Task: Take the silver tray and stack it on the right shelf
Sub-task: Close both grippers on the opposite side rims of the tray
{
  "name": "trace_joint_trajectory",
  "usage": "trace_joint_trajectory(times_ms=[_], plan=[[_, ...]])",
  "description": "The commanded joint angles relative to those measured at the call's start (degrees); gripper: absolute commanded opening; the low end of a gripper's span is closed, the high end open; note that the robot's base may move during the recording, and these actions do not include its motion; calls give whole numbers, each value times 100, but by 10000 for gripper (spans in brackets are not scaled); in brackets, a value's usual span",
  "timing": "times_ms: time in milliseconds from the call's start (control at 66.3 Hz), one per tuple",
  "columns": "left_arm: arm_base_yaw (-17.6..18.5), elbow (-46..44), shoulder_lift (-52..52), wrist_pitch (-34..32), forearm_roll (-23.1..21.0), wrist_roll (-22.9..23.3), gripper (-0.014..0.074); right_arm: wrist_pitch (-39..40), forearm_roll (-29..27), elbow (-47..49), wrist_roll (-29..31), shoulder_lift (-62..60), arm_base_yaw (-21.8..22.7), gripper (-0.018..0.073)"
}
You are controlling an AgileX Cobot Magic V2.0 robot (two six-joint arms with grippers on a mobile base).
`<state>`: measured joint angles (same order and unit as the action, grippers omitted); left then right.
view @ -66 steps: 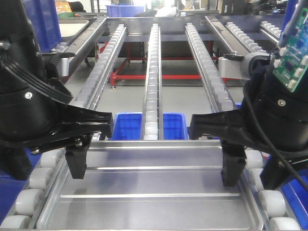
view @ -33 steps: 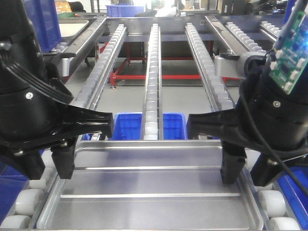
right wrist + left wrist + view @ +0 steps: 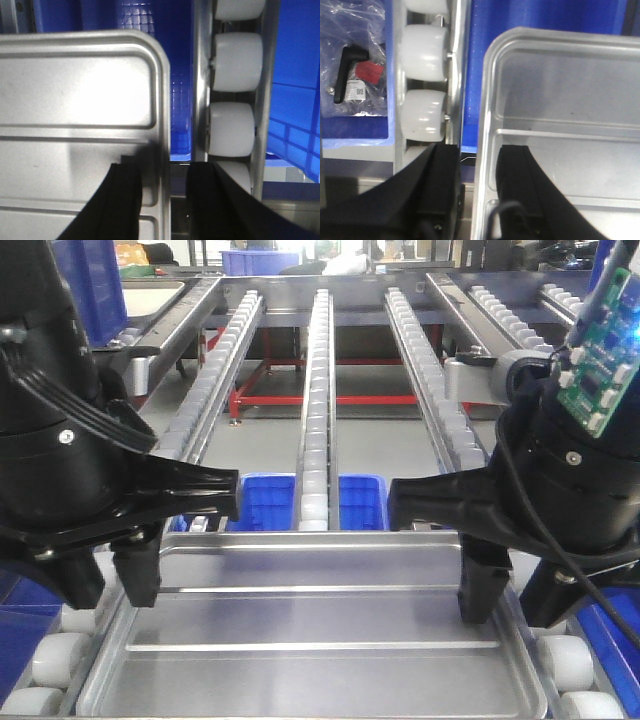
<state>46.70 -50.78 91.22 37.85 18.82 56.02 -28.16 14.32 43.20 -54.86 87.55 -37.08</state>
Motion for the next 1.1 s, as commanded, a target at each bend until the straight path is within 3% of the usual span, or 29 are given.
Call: trace_joint_trajectory(times_ms=[0, 1085], plan=[[44, -158, -100, -113, 82, 18, 132, 158, 134, 157, 20, -175, 11, 350], [44, -158, 98, -54, -87, 18, 130, 118, 135, 151, 20, -121, 40, 350]])
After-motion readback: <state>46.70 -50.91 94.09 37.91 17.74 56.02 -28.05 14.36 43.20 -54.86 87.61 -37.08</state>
